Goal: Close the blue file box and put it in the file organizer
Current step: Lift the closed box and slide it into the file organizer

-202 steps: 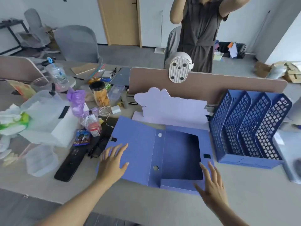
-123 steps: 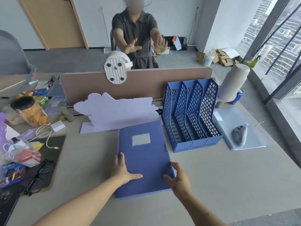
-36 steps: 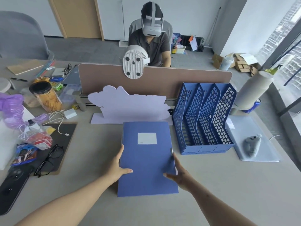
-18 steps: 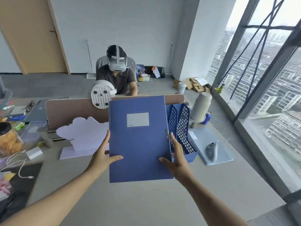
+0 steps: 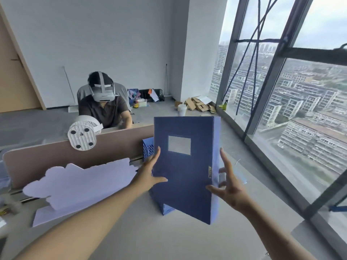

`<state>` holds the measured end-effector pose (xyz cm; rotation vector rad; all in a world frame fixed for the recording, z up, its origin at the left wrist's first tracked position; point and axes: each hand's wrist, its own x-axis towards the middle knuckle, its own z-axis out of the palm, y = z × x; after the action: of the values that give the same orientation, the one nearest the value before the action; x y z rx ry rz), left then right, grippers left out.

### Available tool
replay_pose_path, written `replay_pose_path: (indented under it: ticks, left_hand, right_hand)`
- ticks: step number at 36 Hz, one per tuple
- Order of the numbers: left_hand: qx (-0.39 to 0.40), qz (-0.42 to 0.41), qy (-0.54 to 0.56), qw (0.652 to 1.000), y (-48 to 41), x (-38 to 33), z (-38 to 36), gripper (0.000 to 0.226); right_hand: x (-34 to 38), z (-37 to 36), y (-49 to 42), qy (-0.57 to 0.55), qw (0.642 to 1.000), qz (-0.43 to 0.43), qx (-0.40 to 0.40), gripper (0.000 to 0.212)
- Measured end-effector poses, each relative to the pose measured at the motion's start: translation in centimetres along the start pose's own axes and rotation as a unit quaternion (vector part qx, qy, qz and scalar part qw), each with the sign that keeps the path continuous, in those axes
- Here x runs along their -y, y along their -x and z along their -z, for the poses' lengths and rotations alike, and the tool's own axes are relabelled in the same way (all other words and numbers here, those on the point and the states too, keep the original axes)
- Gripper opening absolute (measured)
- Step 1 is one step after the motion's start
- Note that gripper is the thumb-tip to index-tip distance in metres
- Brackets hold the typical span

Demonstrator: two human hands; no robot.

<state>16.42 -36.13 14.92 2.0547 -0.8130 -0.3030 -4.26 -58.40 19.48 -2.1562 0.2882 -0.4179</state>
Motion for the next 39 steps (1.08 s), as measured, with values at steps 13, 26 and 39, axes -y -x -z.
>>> replay_pose_path:
  ticks: [13, 26, 39]
  left_hand:
    - [0.041, 0.125, 0.168, 0.977, -6.1, -1.4, -0.6, 0.122]
    - [0.000, 0.137, 0.325, 0.936, -8.6, -1.6, 0.3, 0.110]
    - [-0.055, 0.148, 0.336, 0.929, -9.6, 1.2, 2.4, 0.087]
  right_hand:
    - [-0.3, -8.7, -2.2, 0.042, 0.996, -0.014, -0.083, 0.098]
    - [-0.5, -9.9, -5.7, 0.079, 0.990, -0.001, -0.115, 0.098]
    - [-2.3, -15.7, -8.6, 0.001, 0.995, -0.037, -0.090, 0.103]
